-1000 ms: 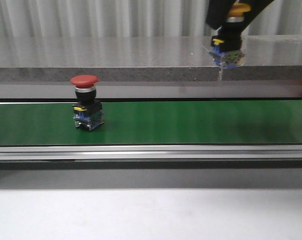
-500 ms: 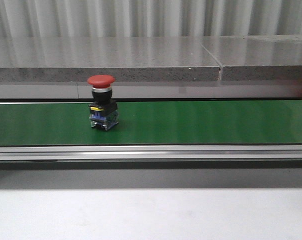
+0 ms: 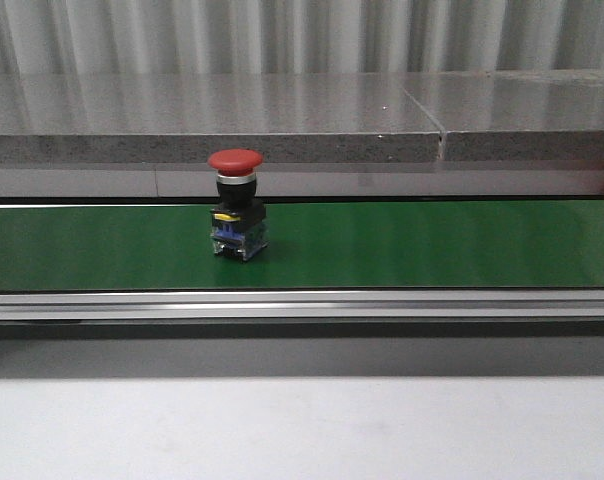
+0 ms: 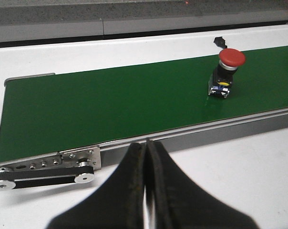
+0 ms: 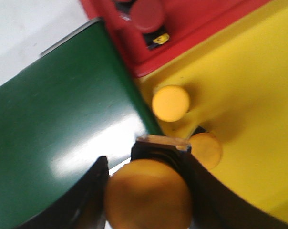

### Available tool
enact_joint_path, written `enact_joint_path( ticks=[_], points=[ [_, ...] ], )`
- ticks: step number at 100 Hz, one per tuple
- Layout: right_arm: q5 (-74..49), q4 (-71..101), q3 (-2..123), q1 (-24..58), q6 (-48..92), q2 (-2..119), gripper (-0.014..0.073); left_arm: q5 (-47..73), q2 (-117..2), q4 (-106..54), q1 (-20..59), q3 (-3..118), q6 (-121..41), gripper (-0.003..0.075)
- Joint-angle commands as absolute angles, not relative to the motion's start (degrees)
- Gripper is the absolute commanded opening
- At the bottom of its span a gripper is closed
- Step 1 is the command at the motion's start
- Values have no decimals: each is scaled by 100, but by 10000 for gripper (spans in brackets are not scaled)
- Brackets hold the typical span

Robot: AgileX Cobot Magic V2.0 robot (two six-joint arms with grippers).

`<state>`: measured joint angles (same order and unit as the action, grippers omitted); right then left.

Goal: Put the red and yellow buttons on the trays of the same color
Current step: 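Carry the yellow button into the yellow tray and open right gripper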

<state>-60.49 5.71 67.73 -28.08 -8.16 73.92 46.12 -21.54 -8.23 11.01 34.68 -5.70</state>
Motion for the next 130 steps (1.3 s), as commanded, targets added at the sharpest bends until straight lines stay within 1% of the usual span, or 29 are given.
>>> enact_joint_path(
  ticks=[1, 11, 32, 63, 79, 108, 112, 117, 130],
  points=[
    [-5576, 546, 6781, -3259, -1018, 7262, 183, 4221, -2192, -900, 1154, 3629, -553, -21],
    [-5289, 546, 6644, -3605, -1221, 7411, 183, 4221, -2192, -900, 1154, 3629, -553, -21],
    [-4770, 546, 6450, -3953, -1453, 7805, 183, 4221, -2192, -900, 1154, 3629, -553, -21],
    [-4064, 601, 6435, -3972, -1641, 8475, 183, 4221, -2192, -900, 1154, 3629, -553, -21],
    [-3696, 970, 6435, -3972, -1641, 8864, 183, 4221, -2192, -900, 1154, 3629, -553, -21],
    [-3457, 1304, 6435, -3961, -1641, 9548, 185, 4221, -2192, -900, 1154, 3629, -553, -21],
    [-3457, 1334, 6435, -3961, -1641, 9617, 195, 4221, -2192, -900, 1154, 3629, -553, -21],
    [-3470, 1348, 6435, -3946, -1636, 9649, 227, 4221, -2192, -900, 1154, 3629, -553, -21],
    [-3386, 1419, 6435, -3914, -1636, 9645, 395, 4221, -2192, -900, 1154, 3629, -553, -21]
  ],
)
